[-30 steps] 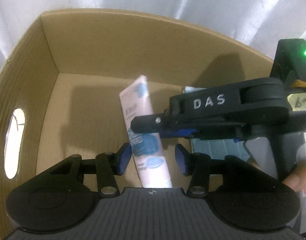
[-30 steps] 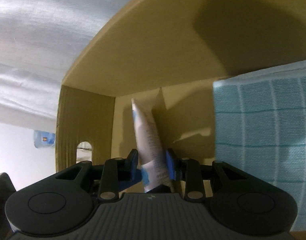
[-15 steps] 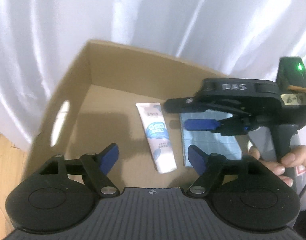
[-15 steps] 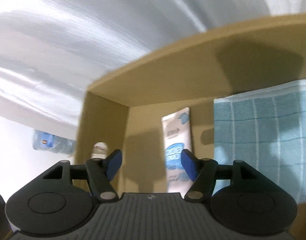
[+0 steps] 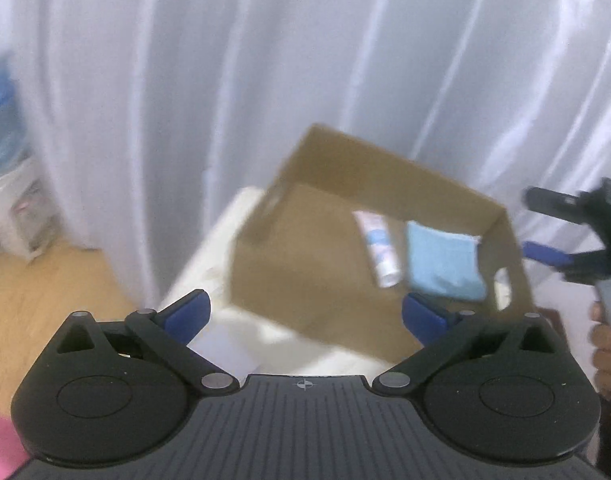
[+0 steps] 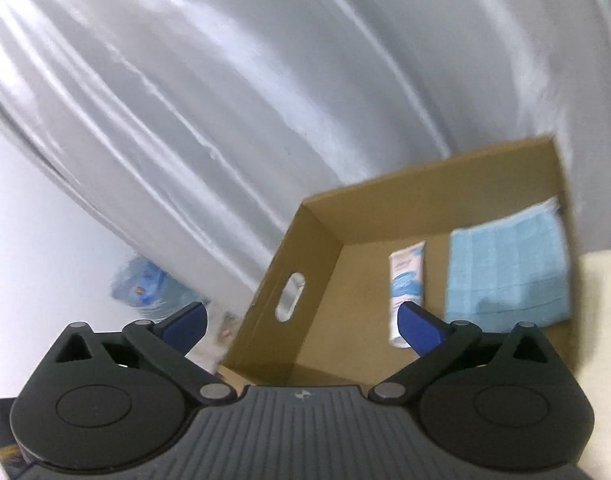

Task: Organize objects
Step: 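Withdraw the right gripper up out of the box, then move the right gripper toward the white rectangular box on the table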

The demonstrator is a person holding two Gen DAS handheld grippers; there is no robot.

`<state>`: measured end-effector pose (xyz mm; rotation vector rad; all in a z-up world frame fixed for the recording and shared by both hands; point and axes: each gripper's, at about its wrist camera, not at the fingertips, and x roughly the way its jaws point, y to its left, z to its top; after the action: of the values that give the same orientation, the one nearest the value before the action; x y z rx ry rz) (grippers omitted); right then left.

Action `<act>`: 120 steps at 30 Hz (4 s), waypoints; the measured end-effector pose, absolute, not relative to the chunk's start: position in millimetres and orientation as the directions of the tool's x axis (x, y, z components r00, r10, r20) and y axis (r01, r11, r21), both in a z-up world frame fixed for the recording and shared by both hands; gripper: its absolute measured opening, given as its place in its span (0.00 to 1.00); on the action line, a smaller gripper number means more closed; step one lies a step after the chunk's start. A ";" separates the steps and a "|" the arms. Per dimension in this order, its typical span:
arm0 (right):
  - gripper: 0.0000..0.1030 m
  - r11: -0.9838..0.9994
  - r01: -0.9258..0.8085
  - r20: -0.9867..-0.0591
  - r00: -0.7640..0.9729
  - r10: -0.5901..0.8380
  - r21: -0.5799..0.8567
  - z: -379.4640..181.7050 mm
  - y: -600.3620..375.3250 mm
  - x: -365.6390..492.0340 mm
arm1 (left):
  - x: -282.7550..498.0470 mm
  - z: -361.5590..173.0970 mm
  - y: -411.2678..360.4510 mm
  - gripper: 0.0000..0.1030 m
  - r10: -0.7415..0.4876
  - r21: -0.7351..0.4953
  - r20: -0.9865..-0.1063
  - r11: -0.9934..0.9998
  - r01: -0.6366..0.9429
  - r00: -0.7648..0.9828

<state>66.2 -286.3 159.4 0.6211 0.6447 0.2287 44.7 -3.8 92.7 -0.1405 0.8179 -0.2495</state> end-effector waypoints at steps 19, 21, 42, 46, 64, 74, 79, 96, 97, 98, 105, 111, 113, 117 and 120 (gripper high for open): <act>1.00 0.875 -0.203 -0.671 0.573 0.470 0.440 100.6 -128.4 68.8 | 36.2 -0.3 30.1 1.00 -0.186 -0.175 -0.800 0.982 0.074 0.571; 1.00 0.875 -0.208 -0.704 0.527 0.476 0.436 89.5 -111.0 78.8 | 39.7 -7.4 34.0 1.00 -0.200 -0.186 -0.802 0.979 0.083 0.562; 1.00 0.790 -0.244 -0.762 0.216 0.610 0.563 28.9 -46.7 120.6 | 61.5 -38.0 43.6 1.00 -0.329 -0.289 -0.795 0.944 0.159 0.509; 1.00 0.787 -0.250 -0.762 0.210 0.612 0.564 30.5 -48.3 119.9 | 58.7 -37.0 42.5 1.00 -0.331 -0.287 -0.793 0.943 0.165 0.512; 1.00 0.815 -0.188 -0.788 0.209 0.579 0.548 32.3 -108.1 76.9 | 28.7 -31.7 -7.2 1.00 -0.422 -0.309 -0.792 0.901 0.306 0.442; 1.00 0.827 -0.111 -0.794 0.235 0.560 0.551 32.2 -169.6 39.3 | 3.1 -27.2 -56.9 1.00 -0.483 -0.322 -0.797 0.848 0.421 0.363; 1.00 0.822 -0.048 -0.787 0.262 0.559 0.568 30.3 -200.5 19.9 | -12.7 -24.7 -84.3 1.00 -0.499 -0.308 -0.805 0.813 0.493 0.320; 1.00 0.769 0.061 -0.739 0.337 0.584 0.636 17.0 -236.3 -11.2 | -23.1 -28.2 -99.2 1.00 -0.495 -0.303 -0.822 0.800 0.518 0.283; 1.00 0.768 0.060 -0.737 0.340 0.585 0.637 16.7 -236.7 -12.2 | -21.3 -28.9 -100.7 1.00 -0.492 -0.302 -0.823 0.802 0.515 0.284; 1.00 0.766 0.060 -0.734 0.343 0.586 0.640 16.5 -237.1 -12.9 | -24.2 -27.0 -103.1 1.00 -0.493 -0.302 -0.822 0.803 0.513 0.287; 1.00 0.760 0.063 -0.725 0.361 0.587 0.647 16.1 -237.5 -13.9 | -24.3 -32.8 -108.8 1.00 -0.493 -0.290 -0.811 0.806 0.516 0.314; 1.00 0.777 0.046 -0.734 0.368 0.571 0.627 17.9 -233.6 -14.5 | -26.8 -32.5 -99.3 1.00 -0.503 -0.306 -0.796 0.815 0.492 0.337; 1.00 0.775 0.049 -0.732 0.370 0.572 0.631 17.5 -234.4 -14.5 | -27.0 -32.5 -98.0 1.00 -0.509 -0.316 -0.791 0.815 0.486 0.339; 1.00 0.763 0.059 -0.722 0.376 0.581 0.644 15.7 -237.0 -15.3 | -31.0 -30.6 -90.8 1.00 -0.508 -0.305 -0.789 0.813 0.496 0.346; 1.00 0.755 0.062 -0.715 0.381 0.586 0.652 14.2 -238.9 -16.0 | -31.8 -31.7 -89.1 1.00 -0.500 -0.286 -0.793 0.810 0.512 0.349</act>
<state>-16.0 -238.9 14.2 0.6628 1.1483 0.3673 -31.8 -89.1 -31.7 0.0132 1.0228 -0.6554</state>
